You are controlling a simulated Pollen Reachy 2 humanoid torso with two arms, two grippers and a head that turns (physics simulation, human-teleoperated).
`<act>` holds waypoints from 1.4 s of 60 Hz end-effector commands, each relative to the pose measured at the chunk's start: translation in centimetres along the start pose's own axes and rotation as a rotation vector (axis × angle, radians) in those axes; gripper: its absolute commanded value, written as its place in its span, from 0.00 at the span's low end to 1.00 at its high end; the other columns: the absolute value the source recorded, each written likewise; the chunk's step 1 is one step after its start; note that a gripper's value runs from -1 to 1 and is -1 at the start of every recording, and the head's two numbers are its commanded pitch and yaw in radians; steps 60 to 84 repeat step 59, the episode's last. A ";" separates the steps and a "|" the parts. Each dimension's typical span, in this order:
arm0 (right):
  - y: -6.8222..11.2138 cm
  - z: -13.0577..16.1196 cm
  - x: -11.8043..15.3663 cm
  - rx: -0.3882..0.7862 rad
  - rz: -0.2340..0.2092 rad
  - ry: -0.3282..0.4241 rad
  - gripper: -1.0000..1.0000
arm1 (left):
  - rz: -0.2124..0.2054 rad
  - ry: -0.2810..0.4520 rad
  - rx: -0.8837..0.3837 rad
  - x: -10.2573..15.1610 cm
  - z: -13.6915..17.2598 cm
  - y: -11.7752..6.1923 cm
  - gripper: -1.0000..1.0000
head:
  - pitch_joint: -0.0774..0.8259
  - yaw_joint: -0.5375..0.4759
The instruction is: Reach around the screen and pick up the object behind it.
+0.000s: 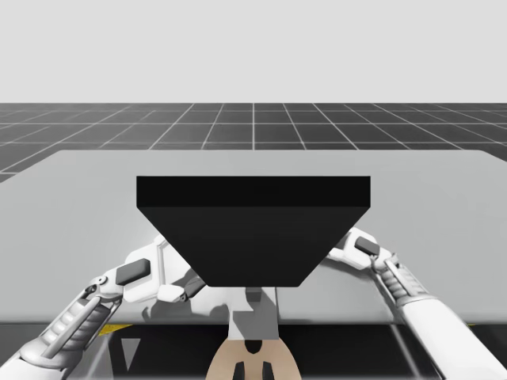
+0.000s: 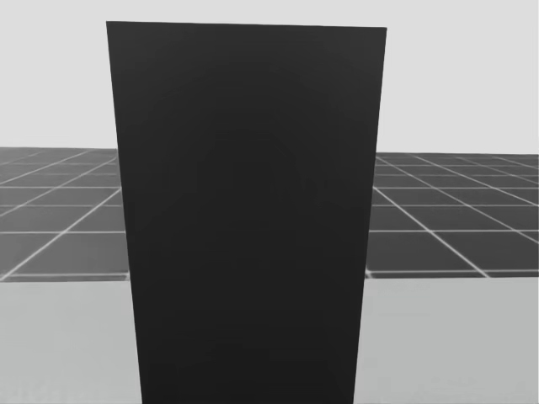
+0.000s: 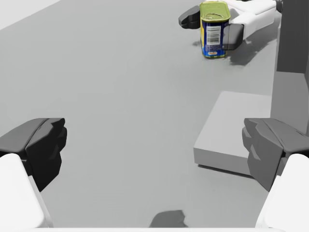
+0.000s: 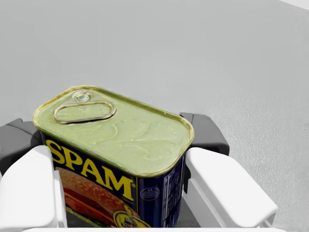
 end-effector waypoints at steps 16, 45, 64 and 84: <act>-4.9 10.9 3.4 -0.274 0.072 -0.065 1.00 | -0.002 -0.001 0.009 0.1 0.0 0.1 0.00 | 0.20 0.48; -8.2 14.6 16.1 -0.556 0.228 -0.276 1.00 | -0.007 -0.008 0.037 0.1 0.3 0.5 0.00 | 0.19 0.49; -7.1 15.3 22.8 -0.722 0.231 -0.375 1.00 | -0.010 -0.006 0.040 0.1 0.3 0.5 0.00 | 0.19 0.49; -7.1 15.3 22.8 -0.722 0.231 -0.375 1.00 | -0.010 -0.006 0.040 0.1 0.3 0.5 0.00 | 0.19 0.49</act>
